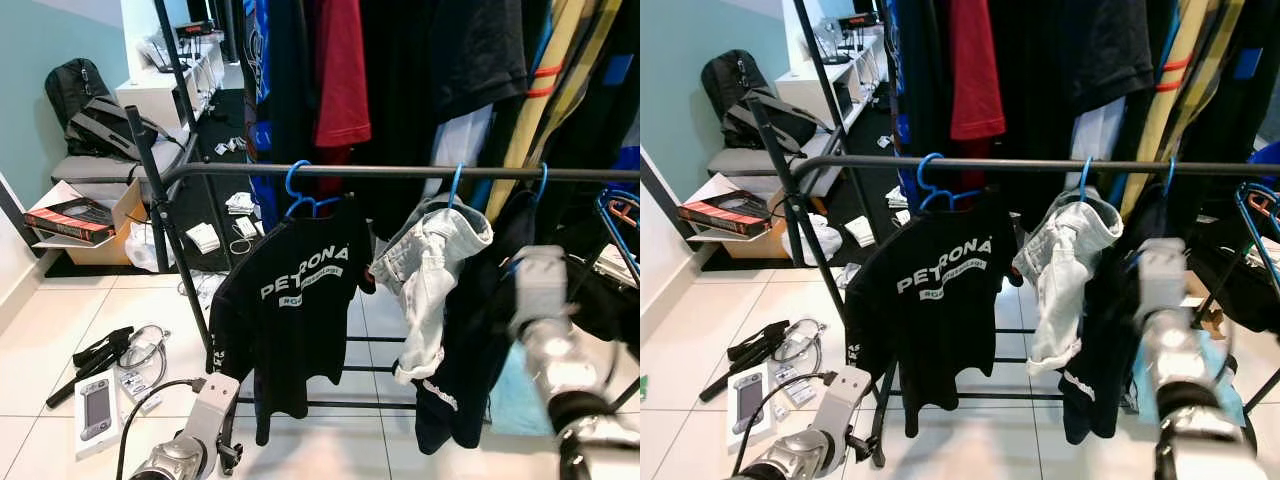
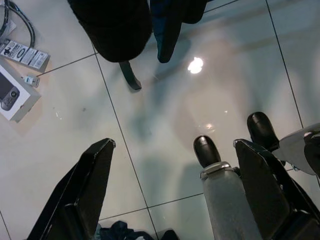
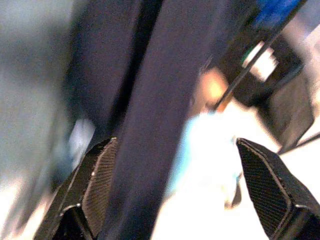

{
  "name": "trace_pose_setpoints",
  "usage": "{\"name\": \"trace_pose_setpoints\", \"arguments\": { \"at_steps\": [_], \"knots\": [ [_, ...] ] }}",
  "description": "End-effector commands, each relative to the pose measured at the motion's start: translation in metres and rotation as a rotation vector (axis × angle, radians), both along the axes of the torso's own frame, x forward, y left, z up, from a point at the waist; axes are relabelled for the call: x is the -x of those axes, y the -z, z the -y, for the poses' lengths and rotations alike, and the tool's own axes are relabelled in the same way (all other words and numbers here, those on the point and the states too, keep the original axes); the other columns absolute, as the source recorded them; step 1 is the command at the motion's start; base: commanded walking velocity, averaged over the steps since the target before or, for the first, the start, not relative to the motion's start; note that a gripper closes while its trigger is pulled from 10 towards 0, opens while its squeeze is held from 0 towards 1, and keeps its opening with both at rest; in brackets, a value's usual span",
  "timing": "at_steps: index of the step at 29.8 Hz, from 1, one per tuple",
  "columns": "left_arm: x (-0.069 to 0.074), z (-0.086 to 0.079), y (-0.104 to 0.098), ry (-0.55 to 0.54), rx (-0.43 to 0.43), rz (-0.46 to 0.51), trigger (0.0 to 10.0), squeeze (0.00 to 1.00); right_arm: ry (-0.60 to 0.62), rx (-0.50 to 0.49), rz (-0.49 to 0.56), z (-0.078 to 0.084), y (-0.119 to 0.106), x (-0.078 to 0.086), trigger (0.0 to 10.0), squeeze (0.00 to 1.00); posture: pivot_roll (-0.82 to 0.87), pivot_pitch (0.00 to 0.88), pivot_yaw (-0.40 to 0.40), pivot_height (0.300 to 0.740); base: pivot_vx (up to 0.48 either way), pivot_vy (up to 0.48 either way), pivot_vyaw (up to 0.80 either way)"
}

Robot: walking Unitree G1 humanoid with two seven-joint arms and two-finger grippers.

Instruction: Hang hanger

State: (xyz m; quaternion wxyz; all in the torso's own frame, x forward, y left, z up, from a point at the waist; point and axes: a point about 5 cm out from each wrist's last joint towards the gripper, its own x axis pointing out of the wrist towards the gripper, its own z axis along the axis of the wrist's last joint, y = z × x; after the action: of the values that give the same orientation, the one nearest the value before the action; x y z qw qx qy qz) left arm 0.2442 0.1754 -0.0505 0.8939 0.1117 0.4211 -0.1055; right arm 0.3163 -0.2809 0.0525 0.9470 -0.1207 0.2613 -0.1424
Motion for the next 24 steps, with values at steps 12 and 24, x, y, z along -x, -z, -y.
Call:
{"name": "trace_pose_setpoints", "arguments": {
  "at_steps": [12, 24],
  "knots": [
    [0.002, -0.001, 0.002, -0.005, -0.012, -0.024, 10.0, 0.0, -0.08, -0.128, -0.416, -0.029, 0.078, 0.06, 10.0, 0.22, -0.08, 0.0, 0.027, 0.74, 0.0, 0.0, 0.0],
    [0.003, 0.0, 0.002, 0.022, -0.028, -0.041, 10.0, 0.0, -0.197, -0.111, -0.604, -0.059, 0.109, 0.091, 10.0, 0.0, -0.07, 0.0, 0.021, 0.74, -0.169, 0.0, 0.0]
  ]
}}
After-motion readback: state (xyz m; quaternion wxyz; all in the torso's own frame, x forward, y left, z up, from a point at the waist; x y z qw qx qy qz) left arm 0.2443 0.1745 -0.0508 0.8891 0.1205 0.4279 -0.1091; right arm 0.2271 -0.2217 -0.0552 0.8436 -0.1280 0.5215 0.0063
